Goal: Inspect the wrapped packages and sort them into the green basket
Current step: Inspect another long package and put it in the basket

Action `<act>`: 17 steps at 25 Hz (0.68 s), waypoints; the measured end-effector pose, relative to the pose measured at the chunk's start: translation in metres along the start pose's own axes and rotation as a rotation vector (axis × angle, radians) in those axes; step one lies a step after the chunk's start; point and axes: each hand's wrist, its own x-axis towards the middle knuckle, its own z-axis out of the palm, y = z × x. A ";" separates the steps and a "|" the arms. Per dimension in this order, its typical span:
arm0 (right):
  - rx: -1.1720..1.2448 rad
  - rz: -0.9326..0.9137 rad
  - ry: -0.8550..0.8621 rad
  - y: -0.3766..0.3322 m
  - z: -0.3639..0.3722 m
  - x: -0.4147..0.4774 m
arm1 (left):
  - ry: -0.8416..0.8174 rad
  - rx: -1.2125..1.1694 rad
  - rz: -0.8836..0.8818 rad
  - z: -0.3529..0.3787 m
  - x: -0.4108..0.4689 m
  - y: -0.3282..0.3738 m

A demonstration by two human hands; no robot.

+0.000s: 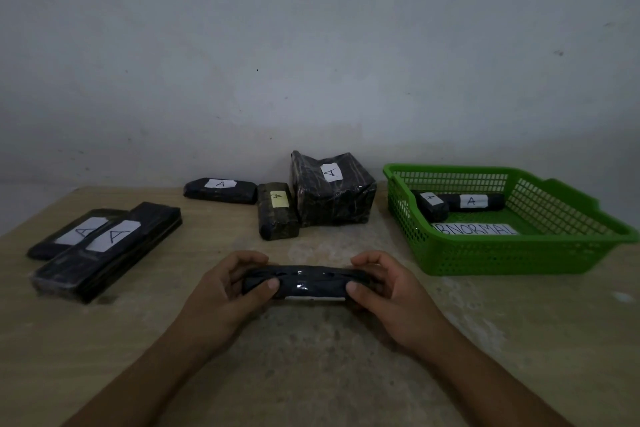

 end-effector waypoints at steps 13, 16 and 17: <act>-0.021 0.012 0.050 -0.005 0.007 0.000 | 0.008 0.015 -0.001 -0.003 -0.001 0.001; -0.055 -0.050 0.070 -0.004 0.005 0.001 | -0.019 0.010 0.029 -0.002 -0.001 0.000; -0.056 -0.069 0.085 -0.004 0.005 0.002 | -0.027 -0.004 0.030 -0.001 -0.001 0.000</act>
